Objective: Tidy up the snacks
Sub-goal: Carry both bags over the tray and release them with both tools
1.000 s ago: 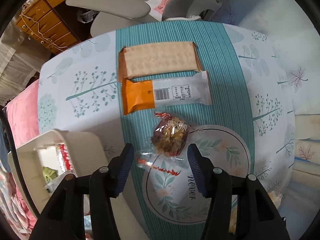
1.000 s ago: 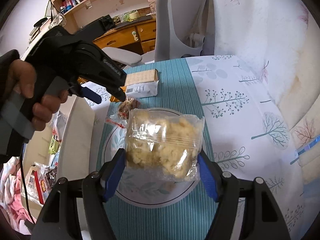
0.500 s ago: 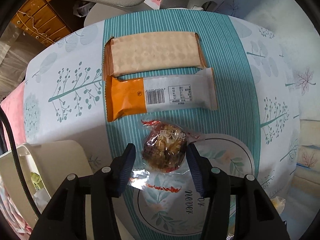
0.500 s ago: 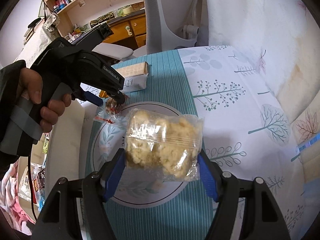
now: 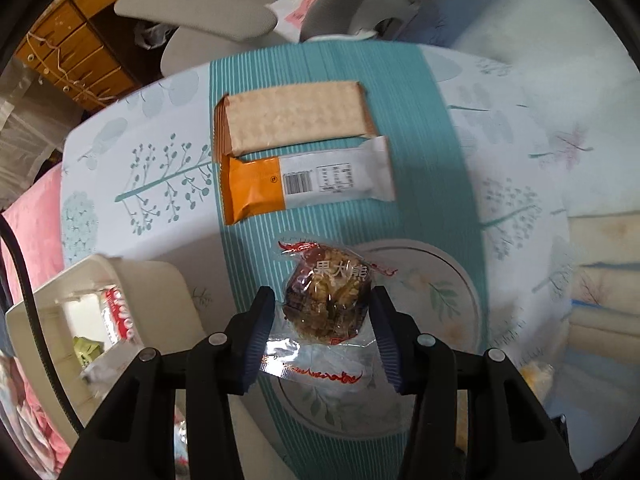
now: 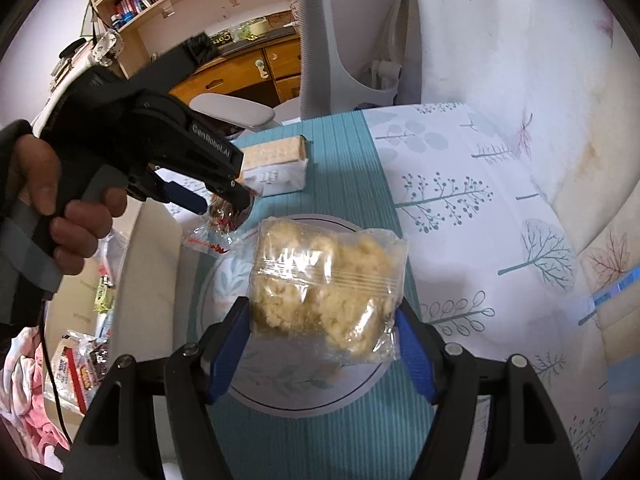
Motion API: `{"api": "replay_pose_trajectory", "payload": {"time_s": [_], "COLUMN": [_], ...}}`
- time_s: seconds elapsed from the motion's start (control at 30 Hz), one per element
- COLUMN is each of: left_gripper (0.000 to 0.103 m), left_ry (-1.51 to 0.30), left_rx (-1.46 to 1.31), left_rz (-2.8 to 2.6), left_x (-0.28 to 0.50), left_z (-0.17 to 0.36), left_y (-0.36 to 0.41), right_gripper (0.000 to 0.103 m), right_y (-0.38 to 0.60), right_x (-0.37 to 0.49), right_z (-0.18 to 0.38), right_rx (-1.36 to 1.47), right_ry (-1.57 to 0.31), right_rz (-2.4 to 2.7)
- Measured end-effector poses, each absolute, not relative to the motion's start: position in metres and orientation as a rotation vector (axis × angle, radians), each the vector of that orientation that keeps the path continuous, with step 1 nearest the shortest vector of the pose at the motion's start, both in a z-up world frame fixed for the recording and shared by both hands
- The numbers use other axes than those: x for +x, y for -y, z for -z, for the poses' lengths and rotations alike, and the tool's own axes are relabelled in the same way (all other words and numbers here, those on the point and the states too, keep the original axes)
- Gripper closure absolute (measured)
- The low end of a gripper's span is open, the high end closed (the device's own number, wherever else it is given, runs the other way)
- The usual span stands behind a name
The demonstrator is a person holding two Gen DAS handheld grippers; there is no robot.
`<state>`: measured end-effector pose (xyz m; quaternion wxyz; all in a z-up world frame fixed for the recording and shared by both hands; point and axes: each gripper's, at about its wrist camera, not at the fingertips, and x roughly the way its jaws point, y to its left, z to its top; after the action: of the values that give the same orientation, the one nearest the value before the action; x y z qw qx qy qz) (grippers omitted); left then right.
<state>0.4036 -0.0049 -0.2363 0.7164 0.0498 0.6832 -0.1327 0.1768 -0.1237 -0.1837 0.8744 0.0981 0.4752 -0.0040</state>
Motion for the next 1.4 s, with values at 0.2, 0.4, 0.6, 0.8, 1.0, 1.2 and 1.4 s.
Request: {"api": "replay_pose_trajectory", "payload": {"time_s": [0.2, 0.4, 0.6, 0.8, 1.0, 1.2, 1.4], "left_gripper": [0.056, 0.056, 0.056, 0.056, 0.055, 0.055, 0.054], "left_ry": [-1.456, -1.409, -1.361, -1.317, -1.296, -1.308, -1.318], "left_rx": [0.108, 0.092, 0.071, 0.058, 0.035, 0.033, 0.034], "left_rz": [0.349, 0.384, 0.386, 0.36, 0.324, 0.293, 0.276], "left_x": [0.372, 0.337, 0.305, 0.279, 0.261, 0.246, 0.234], "left_z": [0.192, 0.155, 0.13, 0.115, 0.112, 0.118, 0.124], "left_y": [-0.008, -0.036, -0.076, -0.121, -0.168, -0.208, -0.238], "right_gripper": [0.033, 0.033, 0.033, 0.033, 0.033, 0.033, 0.033], "right_y": [0.099, 0.072, 0.038, 0.001, -0.033, -0.06, -0.086], "right_x": [0.169, 0.155, 0.139, 0.123, 0.107, 0.099, 0.092], "right_z": [0.165, 0.147, 0.133, 0.121, 0.116, 0.12, 0.124], "right_rx": [0.186, 0.186, 0.2, 0.198, 0.215, 0.24, 0.252], "right_ry": [-0.954, -0.912, -0.882, -0.861, -0.85, -0.856, -0.87], "right_rz": [-0.009, -0.023, -0.048, -0.088, -0.141, -0.165, -0.191]}}
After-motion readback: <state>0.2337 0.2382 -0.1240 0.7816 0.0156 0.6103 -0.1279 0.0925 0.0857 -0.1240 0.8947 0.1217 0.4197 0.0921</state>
